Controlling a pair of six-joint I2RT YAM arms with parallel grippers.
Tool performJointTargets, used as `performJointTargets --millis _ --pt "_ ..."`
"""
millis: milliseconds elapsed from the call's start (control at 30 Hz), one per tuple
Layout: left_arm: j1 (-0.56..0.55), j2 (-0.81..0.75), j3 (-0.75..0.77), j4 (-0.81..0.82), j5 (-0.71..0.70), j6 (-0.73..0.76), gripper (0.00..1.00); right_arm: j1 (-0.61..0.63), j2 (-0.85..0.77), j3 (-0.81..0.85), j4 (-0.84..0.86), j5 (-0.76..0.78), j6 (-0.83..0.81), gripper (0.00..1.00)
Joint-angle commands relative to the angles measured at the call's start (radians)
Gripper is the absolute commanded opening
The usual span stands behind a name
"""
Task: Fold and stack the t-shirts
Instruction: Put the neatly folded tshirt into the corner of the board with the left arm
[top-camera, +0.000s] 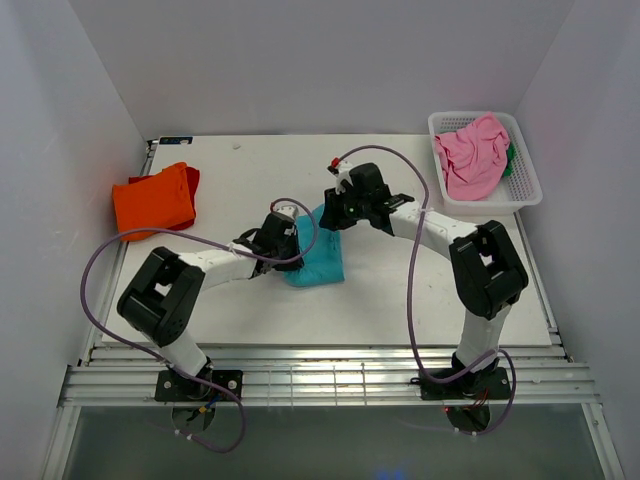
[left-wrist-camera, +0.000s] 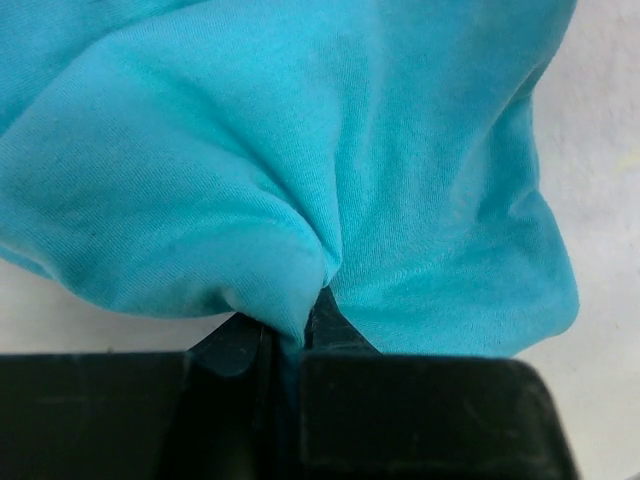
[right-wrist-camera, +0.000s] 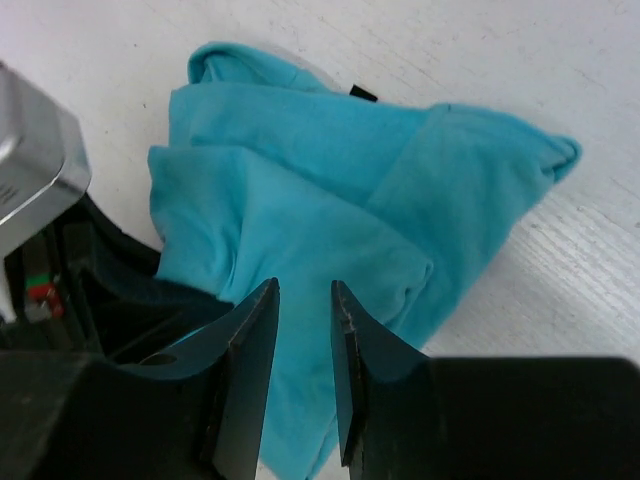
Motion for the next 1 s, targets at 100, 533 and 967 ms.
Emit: performJointTargets --millis 100,533,967 --pt "-0.088 -0.031 -0.121 -0.137 0.019 -0.071 0.0 0.0 0.057 0.019 0.032 -0.065 0.053 0.34" --pt "-0.097 -0.036 -0.119 -0.135 -0.038 -0.063 0.0 0.075 -0.094 -0.168 0.018 0.001 0.073 0.33" --pt "-0.099 -0.07 -0.148 -0.149 -0.073 -0.082 0.45 0.121 -0.033 -0.179 -0.057 0.142 0.058 0.33"
